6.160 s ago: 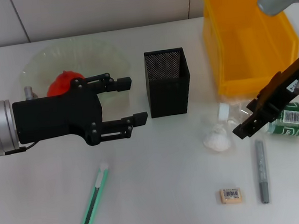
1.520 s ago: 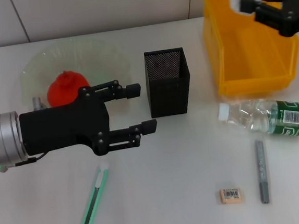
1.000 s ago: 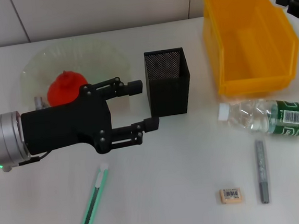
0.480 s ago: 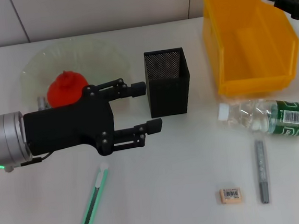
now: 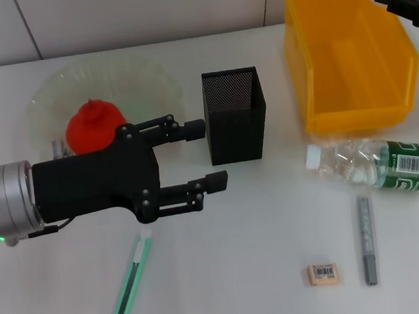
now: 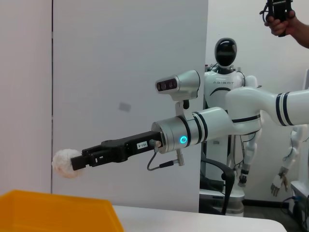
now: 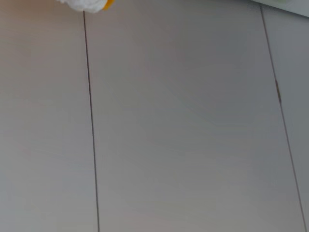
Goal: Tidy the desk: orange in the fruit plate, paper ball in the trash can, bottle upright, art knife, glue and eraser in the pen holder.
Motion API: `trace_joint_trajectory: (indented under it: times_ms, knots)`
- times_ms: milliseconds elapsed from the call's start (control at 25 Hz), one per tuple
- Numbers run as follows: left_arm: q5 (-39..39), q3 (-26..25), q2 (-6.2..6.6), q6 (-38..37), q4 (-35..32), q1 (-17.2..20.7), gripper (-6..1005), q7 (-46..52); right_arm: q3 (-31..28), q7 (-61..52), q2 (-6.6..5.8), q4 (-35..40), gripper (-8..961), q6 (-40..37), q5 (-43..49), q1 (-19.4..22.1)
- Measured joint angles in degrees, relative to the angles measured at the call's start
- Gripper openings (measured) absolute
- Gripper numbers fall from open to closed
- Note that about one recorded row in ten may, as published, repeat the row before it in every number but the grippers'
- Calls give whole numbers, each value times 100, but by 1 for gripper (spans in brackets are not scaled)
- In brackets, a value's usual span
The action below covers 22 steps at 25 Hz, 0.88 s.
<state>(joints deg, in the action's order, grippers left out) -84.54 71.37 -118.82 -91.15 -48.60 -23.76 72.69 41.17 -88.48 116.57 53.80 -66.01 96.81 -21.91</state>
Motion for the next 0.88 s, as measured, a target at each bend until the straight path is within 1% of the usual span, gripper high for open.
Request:
trace_joint_trajectory:
  times_ms: [80,280,520,600,680,720,760,800,840,880]
  knots:
    - [0,0,0,-23,0,1,742,3,-8,-25,1,-3,326,-10,4,3]
    - [0,6,-1,-46,0,9,741,5,-11,-101,-2,14,541,-19,4,44]
    - [0,8,0,-46,0,42,741,7,-11,-147,-6,71,565,-133,26,56]
    - [0,9,0,-46,0,49,742,9,20,-230,-9,279,573,-406,104,84]
    - [0,9,0,-46,0,51,742,9,27,-305,-5,402,581,-497,181,100]
    - [0,8,0,-47,0,53,742,9,33,-413,17,585,585,-631,318,120]
    - [-1,9,0,-49,0,55,742,9,35,-503,37,737,609,-724,425,131]
    - [-1,9,0,-53,0,59,742,9,33,-700,110,1128,633,-931,669,173]
    - [-1,9,0,-53,0,59,741,9,33,-700,110,1128,658,-931,669,173]
    - [-1,9,0,-53,0,59,741,9,33,-769,150,1297,683,-1028,768,197]
